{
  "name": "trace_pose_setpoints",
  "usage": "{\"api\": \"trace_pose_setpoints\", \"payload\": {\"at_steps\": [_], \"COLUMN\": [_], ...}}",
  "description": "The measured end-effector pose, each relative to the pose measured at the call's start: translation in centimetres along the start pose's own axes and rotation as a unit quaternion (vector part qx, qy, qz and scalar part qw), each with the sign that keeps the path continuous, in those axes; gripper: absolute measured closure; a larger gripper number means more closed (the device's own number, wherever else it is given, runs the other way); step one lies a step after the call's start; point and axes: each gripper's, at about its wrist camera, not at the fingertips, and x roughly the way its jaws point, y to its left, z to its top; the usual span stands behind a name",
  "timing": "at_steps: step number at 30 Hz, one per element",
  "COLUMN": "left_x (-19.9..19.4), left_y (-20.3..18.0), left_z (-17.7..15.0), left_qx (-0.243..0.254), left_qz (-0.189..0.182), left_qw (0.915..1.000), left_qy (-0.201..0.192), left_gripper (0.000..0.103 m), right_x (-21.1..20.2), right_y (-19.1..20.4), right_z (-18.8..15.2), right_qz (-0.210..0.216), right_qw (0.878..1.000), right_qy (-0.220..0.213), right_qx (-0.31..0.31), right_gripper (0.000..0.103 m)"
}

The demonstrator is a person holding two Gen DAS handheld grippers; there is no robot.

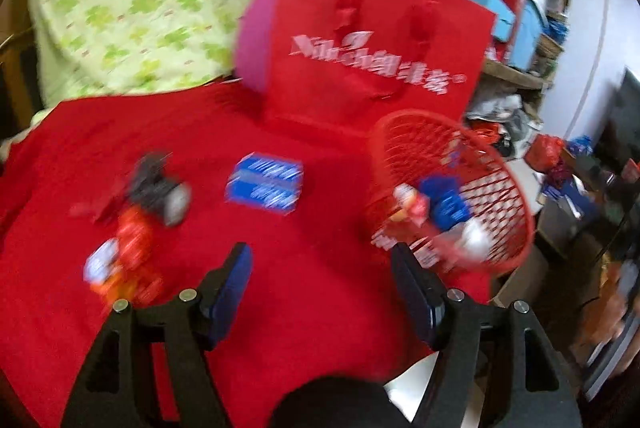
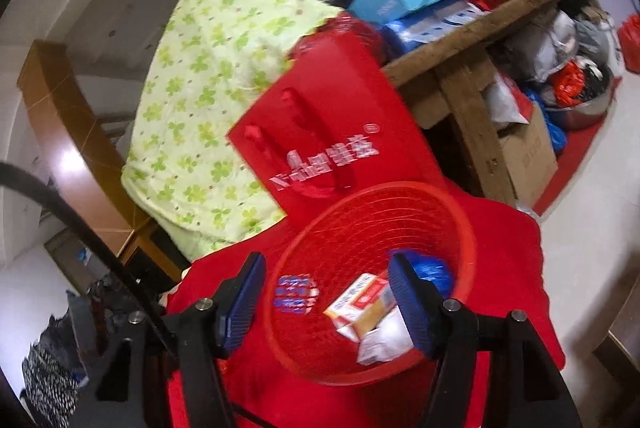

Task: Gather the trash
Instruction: 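Grasp the black plastic bag with the right tool while the left tool reaches the red ribbon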

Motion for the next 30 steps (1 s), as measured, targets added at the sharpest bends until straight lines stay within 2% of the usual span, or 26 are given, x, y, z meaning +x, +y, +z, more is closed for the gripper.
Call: {"api": "trace_pose_setpoints", "payload": {"at_steps": [2, 4, 6, 9, 14, 18, 19, 25, 30], "left_x": [-1.3, -2.7, -4.7, -7.4, -10.4, -10.8, -10.6, -8.7, -7.4], "left_y": [2.4, 4.8, 7.2, 10.7, 15.2, 17.6, 18.3, 20.8, 22.9], "left_z": [-1.4, -2.6, -3.9, -5.5, -7.2, -8.1, -8.3, -9.4, -9.7], "left_qx": [-0.009, -0.014, -0.020, -0.033, -0.057, -0.079, -0.086, -0.105, -0.106], "left_qz": [0.027, 0.066, 0.109, 0.166, 0.231, 0.235, 0.230, 0.212, 0.218], "left_qw": [0.9996, 0.9975, 0.9929, 0.9831, 0.9652, 0.9618, 0.9630, 0.9687, 0.9684], "left_qy": [-0.006, -0.018, -0.043, -0.071, -0.109, -0.117, -0.112, -0.075, -0.058], "left_gripper": [0.029, 0.018, 0.017, 0.005, 0.004, 0.004, 0.004, 0.004, 0.004], "right_x": [0.2, 0.5, 1.0, 2.0, 4.6, 7.6, 7.6, 14.5, 21.1], "right_y": [2.3, 4.2, 6.9, 10.5, 14.9, 17.5, 17.5, 19.5, 20.0], "right_z": [-0.4, -0.7, -1.3, -2.7, -5.3, -7.3, -7.3, -10.2, -12.1], "right_qz": [0.016, 0.031, 0.052, 0.076, 0.107, 0.116, 0.116, 0.112, 0.091], "right_qw": [1.000, 0.999, 0.997, 0.992, 0.982, 0.974, 0.974, 0.963, 0.956], "right_qy": [0.005, 0.010, 0.020, 0.041, 0.087, 0.129, 0.129, 0.198, 0.242], "right_qx": [-0.019, -0.035, -0.059, -0.096, -0.129, -0.145, -0.145, -0.146, -0.136], "right_gripper": [0.035, 0.035, 0.035, 0.035, 0.035, 0.035, 0.035, 0.035, 0.035]}}
